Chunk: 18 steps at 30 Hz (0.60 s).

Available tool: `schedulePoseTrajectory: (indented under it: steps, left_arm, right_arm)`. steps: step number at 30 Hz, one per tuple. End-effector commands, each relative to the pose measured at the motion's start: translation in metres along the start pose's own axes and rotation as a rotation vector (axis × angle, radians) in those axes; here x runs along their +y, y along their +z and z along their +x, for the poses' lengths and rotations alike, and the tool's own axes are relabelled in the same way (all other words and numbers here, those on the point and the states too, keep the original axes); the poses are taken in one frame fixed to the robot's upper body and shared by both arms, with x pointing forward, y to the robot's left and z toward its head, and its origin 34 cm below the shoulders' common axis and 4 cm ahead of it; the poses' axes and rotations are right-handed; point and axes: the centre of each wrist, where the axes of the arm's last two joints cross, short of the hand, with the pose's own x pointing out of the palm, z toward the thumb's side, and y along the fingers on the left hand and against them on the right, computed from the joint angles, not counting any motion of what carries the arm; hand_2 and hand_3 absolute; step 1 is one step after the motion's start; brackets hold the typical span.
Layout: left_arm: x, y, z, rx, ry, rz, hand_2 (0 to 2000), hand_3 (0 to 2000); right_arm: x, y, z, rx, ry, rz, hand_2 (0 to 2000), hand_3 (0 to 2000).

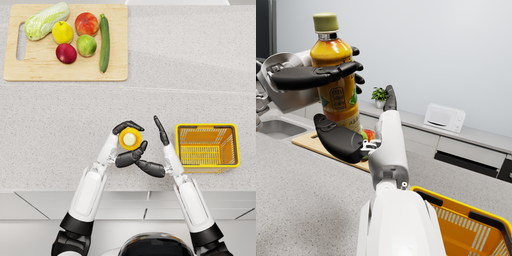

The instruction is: Pick up the lemon tea and place it into the yellow basket

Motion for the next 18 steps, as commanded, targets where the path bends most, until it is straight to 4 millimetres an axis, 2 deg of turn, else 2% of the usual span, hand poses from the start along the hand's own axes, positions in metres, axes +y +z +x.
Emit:
schedulePoseTrajectory:
  steps: [1, 5, 7, 8, 9, 12, 13, 14, 17, 18]
  left_arm:
    - [0.001, 0.012, 0.027, -0.009, -0.102, 0.047, 2000, 2000]
    - [-0.004, 0.01, 0.039, -0.019, -0.143, 0.038, 2000, 2000]
    - [-0.007, 0.011, 0.038, -0.005, -0.143, 0.031, 2000, 2000]
    - [-0.007, 0.009, 0.037, 0.0, -0.136, 0.025, 2000, 2000]
    - [-0.007, 0.008, 0.035, 0.006, -0.127, 0.018, 2000, 2000]
    - [-0.007, 0.001, 0.032, 0.01, -0.118, 0.0, 2000, 2000]
    - [-0.007, -0.001, 0.03, 0.011, -0.125, -0.006, 639, 1673]
    - [-0.009, -0.004, 0.027, 0.012, -0.092, -0.019, 0, 1347]
    - [-0.014, -0.003, 0.005, 0.021, 0.015, -0.021, 0, 367]
    - [-0.018, 0.001, -0.009, 0.029, 0.078, -0.011, 0, 40]
  right_arm:
    - [-0.014, 0.0, 0.008, -0.01, 0.022, -0.001, 0, 0]
    - [-0.022, 0.005, 0.009, -0.017, 0.029, -0.018, 0, 0]
    - [-0.024, 0.008, 0.005, -0.013, 0.064, -0.029, 0, 0]
    - [-0.023, 0.008, 0.005, -0.011, 0.087, -0.031, 1361, 327]
    - [-0.023, 0.007, 0.005, -0.003, 0.199, -0.031, 2000, 653]
    - [-0.022, 0.009, 0.006, 0.009, 0.279, -0.031, 2000, 1633]
    - [-0.022, 0.009, 0.006, 0.014, 0.315, -0.03, 2000, 1960]
    - [-0.022, 0.01, 0.005, 0.016, 0.3, -0.032, 2000, 2000]
    - [-0.023, 0.022, -0.01, 0.016, 0.191, -0.081, 2000, 2000]
    - [-0.027, 0.03, -0.022, 0.009, 0.117, -0.114, 2000, 2000]
